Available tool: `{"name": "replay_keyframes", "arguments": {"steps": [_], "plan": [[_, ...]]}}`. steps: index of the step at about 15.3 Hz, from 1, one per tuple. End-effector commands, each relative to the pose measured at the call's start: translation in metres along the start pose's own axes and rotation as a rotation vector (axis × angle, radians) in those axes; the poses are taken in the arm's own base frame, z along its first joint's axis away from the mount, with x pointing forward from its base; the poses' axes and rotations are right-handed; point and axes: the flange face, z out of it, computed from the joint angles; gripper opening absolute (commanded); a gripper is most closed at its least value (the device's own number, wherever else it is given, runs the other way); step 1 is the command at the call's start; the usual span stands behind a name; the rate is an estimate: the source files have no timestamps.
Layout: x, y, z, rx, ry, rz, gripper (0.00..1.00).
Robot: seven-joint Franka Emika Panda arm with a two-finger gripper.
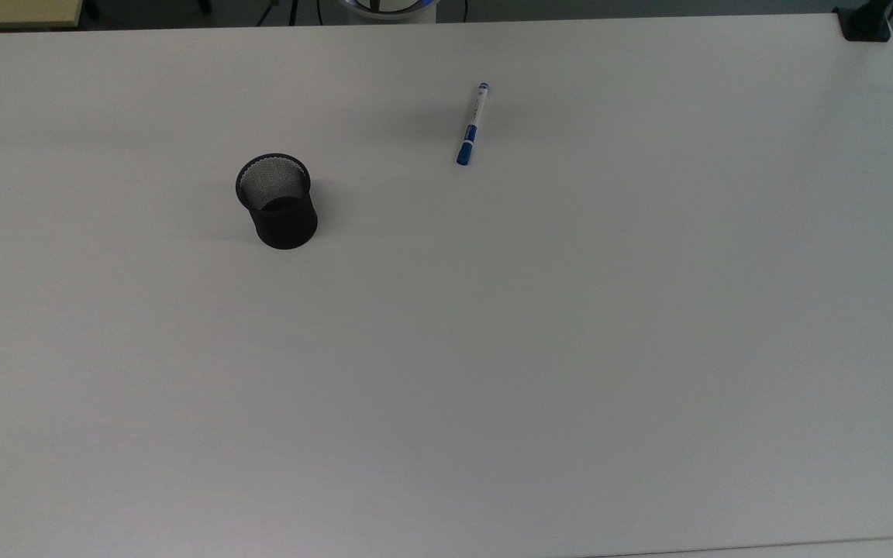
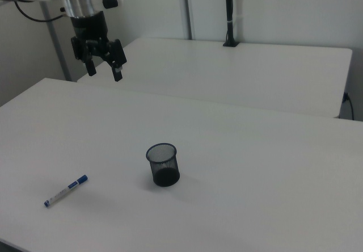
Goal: Insert the marker
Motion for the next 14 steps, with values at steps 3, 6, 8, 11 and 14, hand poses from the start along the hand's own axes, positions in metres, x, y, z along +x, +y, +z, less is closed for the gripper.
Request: {"name": "replay_keyframes", "arguments": {"steps": [3, 6, 8, 11, 14], "plan": [[-0.0021, -0.003, 0.0047, -0.016, 0.002, -0.026, 1.0], [-0.0021, -0.0022, 0.0048, -0.016, 0.002, -0.024, 1.0], [-0.0021, -0.0022, 0.0048, -0.016, 0.002, -0.024, 1.0], [-0.0028, -0.0021, 0.0042, -0.016, 0.0, -0.026, 1.0], [-0.0039, 0.0016, 0.0029, -0.009, 0.0, -0.033, 1.0]]}}
